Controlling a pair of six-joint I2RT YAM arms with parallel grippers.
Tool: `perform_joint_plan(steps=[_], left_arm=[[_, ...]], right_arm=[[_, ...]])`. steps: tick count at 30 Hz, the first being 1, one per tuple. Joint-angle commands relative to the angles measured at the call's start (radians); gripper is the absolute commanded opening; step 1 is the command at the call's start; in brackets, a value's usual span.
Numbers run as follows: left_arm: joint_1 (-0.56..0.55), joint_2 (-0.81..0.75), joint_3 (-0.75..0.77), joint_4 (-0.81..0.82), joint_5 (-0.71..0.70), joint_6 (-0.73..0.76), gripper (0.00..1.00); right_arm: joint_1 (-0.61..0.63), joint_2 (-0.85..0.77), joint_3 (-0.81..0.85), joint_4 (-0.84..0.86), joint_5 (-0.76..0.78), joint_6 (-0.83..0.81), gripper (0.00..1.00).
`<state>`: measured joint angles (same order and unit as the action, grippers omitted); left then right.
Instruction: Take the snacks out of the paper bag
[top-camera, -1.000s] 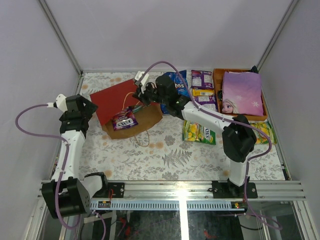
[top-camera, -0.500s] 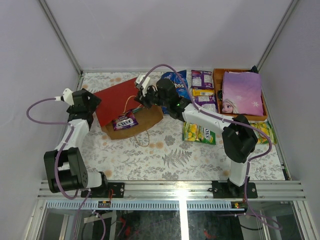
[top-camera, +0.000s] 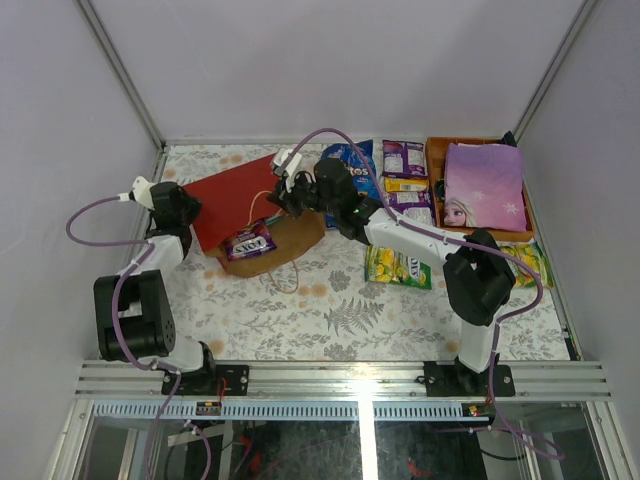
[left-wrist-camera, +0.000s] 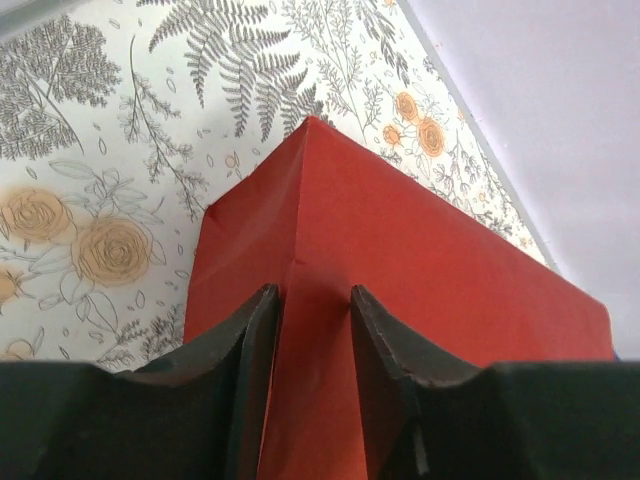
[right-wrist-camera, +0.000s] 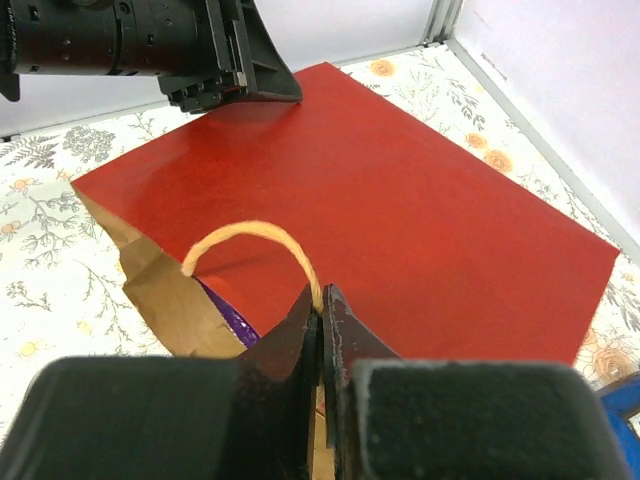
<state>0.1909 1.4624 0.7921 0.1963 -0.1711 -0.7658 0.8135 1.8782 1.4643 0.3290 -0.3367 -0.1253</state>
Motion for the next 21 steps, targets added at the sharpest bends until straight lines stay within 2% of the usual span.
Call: perform_joint_plan(steps=[1, 4, 9, 12, 15, 21], left_arm=[[0.003, 0.024, 0.011, 0.135, 0.003, 0.023, 0.28], [0.006, 0.05, 0.033, 0.136, 0.013, 0.044, 0.24], [0.02, 0.112, 0.087, 0.152, 0.033, 0.072, 0.1], [0.039, 0.171, 0.156, 0.145, 0.073, 0.093, 0.08], [0.06, 0.245, 0.247, 0.138, 0.144, 0.11, 0.04], [0.076, 0.422, 0.487, 0.09, 0.303, 0.141, 0.03]], right_arm=[[0.006, -0.045, 0.026, 0.067, -0.028, 0.048, 0.0], [0.013, -0.012, 0.072, 0.039, -0.039, 0.05, 0.0], [0.037, 0.034, 0.142, 0.017, -0.038, 0.045, 0.0], [0.057, 0.071, 0.204, -0.015, -0.005, 0.041, 0.0], [0.082, 0.122, 0.281, -0.051, 0.091, 0.049, 0.0], [0.112, 0.223, 0.408, -0.118, 0.224, 0.041, 0.0]])
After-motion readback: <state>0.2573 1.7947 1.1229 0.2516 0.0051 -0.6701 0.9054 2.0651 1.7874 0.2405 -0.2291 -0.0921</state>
